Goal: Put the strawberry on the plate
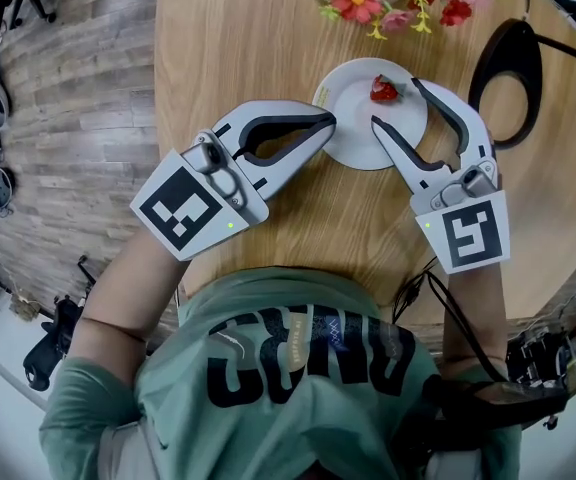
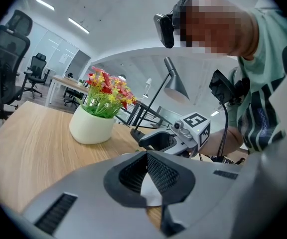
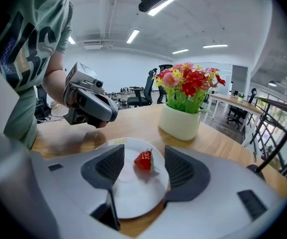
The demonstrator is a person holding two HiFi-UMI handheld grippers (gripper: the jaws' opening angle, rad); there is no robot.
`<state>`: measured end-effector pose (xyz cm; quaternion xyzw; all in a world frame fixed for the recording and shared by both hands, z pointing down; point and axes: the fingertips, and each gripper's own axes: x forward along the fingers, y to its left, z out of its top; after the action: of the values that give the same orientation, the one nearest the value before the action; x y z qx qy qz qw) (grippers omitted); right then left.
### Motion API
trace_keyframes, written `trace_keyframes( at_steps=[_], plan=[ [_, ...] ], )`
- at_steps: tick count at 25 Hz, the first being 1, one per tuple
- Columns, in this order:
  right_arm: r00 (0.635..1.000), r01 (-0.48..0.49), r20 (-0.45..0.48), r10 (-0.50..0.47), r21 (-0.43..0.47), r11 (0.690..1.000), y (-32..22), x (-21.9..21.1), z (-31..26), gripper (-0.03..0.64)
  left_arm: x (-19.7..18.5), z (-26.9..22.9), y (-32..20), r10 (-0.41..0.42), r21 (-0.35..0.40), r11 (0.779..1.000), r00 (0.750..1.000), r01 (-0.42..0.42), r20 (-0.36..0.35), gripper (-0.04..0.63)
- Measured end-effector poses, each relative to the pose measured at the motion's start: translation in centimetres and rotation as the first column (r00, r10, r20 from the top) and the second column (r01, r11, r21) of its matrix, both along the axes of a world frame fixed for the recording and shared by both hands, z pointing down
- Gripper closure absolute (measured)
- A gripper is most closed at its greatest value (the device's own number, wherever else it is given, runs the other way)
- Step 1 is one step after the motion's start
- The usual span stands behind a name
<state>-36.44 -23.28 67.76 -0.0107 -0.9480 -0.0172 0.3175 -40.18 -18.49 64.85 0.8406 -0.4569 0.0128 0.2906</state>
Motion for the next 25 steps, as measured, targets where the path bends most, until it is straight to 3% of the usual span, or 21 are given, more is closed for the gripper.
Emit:
trace_keyframes(
  at_steps=[8,13,17,25],
  plan=[
    [0.999,-0.022,0.028,0.023,-0.010,1.000,0.8,0.1,-2.2,0.376,0.4,-2.8,1.2,0.007,0.029,1.000,1.000,-0.007,0.010,0.591],
    [0.999,-0.047,-0.004,0.047,-0.032,0.998,1.9,0.7,-3.8,0.376,0.2,-5.4,2.7,-0.016,0.050,0.999,1.000,0.016,0.009,0.591],
    [0.998,-0.006,0.057,0.006,0.004,1.000,2.7,0.0,-5.8,0.376,0.1,-7.2,4.2,-0.035,0.071,0.997,0.999,0.033,0.027,0.591],
    [0.998,-0.016,0.060,0.012,0.052,0.999,5.4,0.2,-10.4,0.376,0.2,-12.2,8.5,-0.058,0.137,0.989,0.997,0.051,0.043,0.591]
  ],
)
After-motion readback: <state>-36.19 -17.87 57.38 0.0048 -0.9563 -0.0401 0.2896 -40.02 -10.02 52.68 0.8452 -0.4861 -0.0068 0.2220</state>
